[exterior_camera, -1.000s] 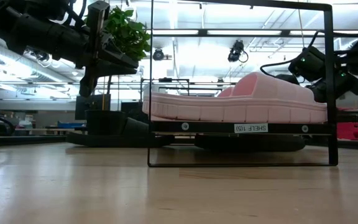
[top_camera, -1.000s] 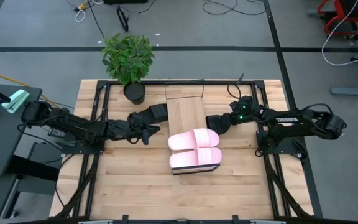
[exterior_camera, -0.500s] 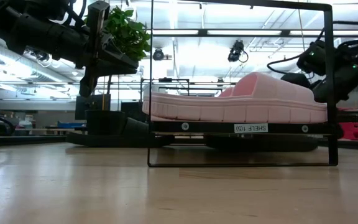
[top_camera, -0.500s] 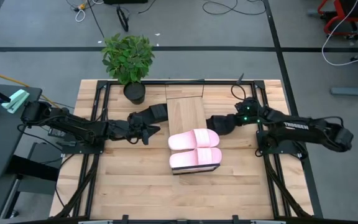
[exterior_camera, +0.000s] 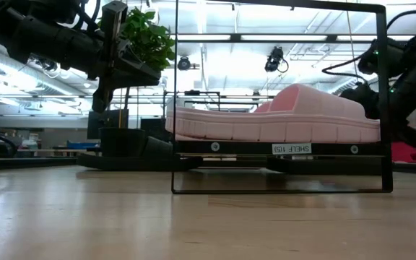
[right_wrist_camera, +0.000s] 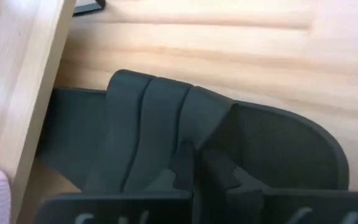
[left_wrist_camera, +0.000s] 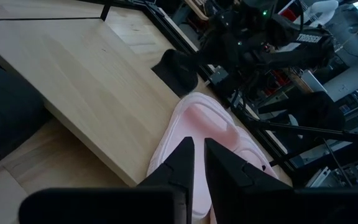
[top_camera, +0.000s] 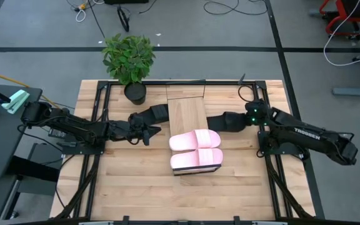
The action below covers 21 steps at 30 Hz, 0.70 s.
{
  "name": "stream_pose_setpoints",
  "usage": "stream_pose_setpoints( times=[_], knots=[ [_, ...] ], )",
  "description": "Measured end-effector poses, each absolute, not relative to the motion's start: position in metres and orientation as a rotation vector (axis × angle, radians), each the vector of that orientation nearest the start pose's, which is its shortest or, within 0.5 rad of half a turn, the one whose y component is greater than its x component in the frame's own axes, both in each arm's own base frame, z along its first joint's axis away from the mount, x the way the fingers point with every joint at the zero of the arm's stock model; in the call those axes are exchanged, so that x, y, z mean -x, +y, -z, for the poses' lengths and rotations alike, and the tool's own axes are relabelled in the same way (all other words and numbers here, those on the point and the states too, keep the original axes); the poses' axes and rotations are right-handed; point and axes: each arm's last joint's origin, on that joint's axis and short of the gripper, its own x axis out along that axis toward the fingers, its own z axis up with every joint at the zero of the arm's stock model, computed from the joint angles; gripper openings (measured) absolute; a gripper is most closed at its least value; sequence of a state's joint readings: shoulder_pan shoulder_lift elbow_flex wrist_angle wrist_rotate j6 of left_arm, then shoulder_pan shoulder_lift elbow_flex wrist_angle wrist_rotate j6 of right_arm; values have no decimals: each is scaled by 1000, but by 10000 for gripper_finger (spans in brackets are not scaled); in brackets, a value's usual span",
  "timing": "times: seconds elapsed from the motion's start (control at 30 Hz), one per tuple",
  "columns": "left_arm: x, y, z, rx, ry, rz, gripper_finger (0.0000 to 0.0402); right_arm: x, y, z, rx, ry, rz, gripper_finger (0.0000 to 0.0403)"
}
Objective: Pick and place slides into the shelf
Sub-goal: Put the right black slide on the shelf
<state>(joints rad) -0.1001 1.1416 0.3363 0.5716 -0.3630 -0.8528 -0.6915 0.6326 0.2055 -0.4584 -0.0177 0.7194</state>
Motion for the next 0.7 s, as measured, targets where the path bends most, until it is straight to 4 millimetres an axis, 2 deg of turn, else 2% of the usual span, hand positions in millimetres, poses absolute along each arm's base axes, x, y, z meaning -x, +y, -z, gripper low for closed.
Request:
stream_pose_setpoints(
  times=[0.3, 0.57, 0.7],
  knots=[
    [-215, -11, -187, 790, 102, -341, 41, -90, -75, -180, -890, 608, 1064, 9],
    [-215, -11, -187, 779, 104, -340, 32, -83, -73, -237, -739, 603, 1196, 9],
    [-215, -11, -186, 779, 104, -340, 37, -85, -74, -264, -708, 518, 1166, 9]
  ],
)
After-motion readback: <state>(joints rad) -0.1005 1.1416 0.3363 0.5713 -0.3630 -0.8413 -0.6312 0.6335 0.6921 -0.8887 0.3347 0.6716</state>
